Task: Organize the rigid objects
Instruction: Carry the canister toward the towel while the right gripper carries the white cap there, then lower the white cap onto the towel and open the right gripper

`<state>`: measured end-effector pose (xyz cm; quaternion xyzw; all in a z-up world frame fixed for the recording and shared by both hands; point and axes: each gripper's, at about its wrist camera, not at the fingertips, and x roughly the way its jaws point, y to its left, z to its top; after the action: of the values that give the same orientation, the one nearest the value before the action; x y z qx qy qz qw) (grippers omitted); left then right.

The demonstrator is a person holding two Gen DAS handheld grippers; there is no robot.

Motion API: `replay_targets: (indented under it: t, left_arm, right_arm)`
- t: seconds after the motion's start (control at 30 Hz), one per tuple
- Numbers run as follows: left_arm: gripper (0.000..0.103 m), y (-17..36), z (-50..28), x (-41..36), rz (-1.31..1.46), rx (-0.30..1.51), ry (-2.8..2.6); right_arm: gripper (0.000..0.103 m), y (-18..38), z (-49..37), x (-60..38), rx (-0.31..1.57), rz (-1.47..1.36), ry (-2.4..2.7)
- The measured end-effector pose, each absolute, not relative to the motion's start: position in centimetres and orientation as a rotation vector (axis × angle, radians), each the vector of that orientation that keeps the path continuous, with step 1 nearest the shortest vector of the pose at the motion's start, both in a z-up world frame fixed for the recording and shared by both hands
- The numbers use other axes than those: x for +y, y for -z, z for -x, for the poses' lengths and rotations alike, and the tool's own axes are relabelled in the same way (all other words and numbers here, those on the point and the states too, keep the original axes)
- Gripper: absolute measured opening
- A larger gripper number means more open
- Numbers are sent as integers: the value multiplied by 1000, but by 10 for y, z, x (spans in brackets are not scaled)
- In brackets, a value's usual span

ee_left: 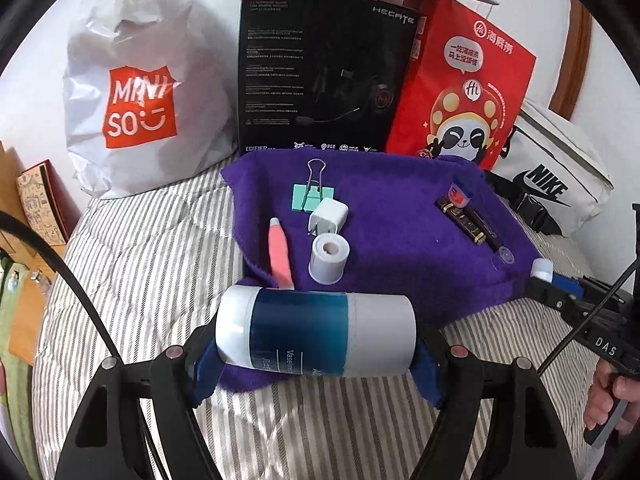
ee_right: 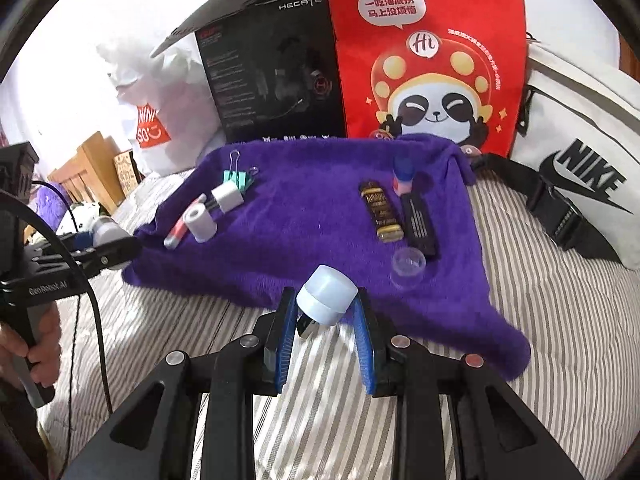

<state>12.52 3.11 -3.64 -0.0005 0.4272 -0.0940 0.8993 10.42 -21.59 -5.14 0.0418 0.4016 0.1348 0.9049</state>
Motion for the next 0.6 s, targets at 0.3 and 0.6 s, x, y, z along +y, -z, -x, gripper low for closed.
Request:
replay_targets:
  t: [0.3, 0.6]
  left_arm:
    - [75, 42, -141, 32, 14, 902, 183]
    - [75, 43, -146, 39, 20, 905, 185]
  right_arm:
    - [28, 53, -144, -216, 846, -59, -285]
    - [28, 80, -179, -211, 971, -26, -281]
